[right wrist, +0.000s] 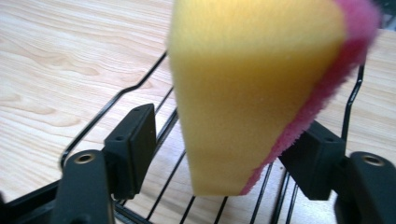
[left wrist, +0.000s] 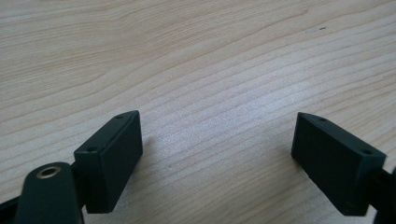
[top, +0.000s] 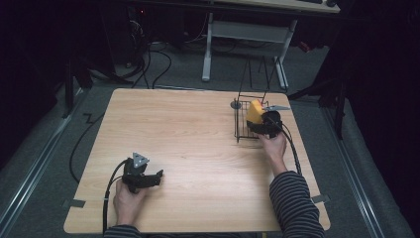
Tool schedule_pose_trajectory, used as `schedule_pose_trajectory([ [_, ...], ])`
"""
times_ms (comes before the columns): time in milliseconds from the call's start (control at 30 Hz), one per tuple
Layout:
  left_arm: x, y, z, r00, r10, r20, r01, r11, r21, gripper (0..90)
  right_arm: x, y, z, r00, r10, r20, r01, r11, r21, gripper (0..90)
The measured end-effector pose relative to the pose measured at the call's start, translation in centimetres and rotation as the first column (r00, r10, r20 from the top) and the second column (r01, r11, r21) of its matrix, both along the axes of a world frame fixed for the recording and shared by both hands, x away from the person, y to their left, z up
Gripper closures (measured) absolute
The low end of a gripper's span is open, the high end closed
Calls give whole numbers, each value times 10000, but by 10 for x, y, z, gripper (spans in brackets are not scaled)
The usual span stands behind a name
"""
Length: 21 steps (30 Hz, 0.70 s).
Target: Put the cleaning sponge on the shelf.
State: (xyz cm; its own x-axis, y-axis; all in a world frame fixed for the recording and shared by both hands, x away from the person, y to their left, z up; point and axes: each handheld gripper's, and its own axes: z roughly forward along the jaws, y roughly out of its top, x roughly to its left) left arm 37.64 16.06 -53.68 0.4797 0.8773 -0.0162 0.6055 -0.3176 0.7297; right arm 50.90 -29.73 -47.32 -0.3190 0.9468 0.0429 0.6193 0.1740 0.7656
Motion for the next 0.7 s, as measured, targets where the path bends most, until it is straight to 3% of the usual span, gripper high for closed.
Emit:
schedule_pose_trajectory([
  [200, 0, 0, 0, 10000, -1, 0, 1, 10000, 2, 170, -8, -1, 10, 9996, 245, 132, -249, 9993, 296, 257],
  [400, 0, 0, 0, 10000, -3, 0, 3, 10000, 2, 170, -15, -1, 16, 9994, 217, 261, -219, 9997, 61, 247],
  [700, 0, 0, 0, 10000, -3, -1, 3, 10000, 1, 170, -28, -3, 25, 9978, 187, 632, -199, 9996, 190, 246],
])
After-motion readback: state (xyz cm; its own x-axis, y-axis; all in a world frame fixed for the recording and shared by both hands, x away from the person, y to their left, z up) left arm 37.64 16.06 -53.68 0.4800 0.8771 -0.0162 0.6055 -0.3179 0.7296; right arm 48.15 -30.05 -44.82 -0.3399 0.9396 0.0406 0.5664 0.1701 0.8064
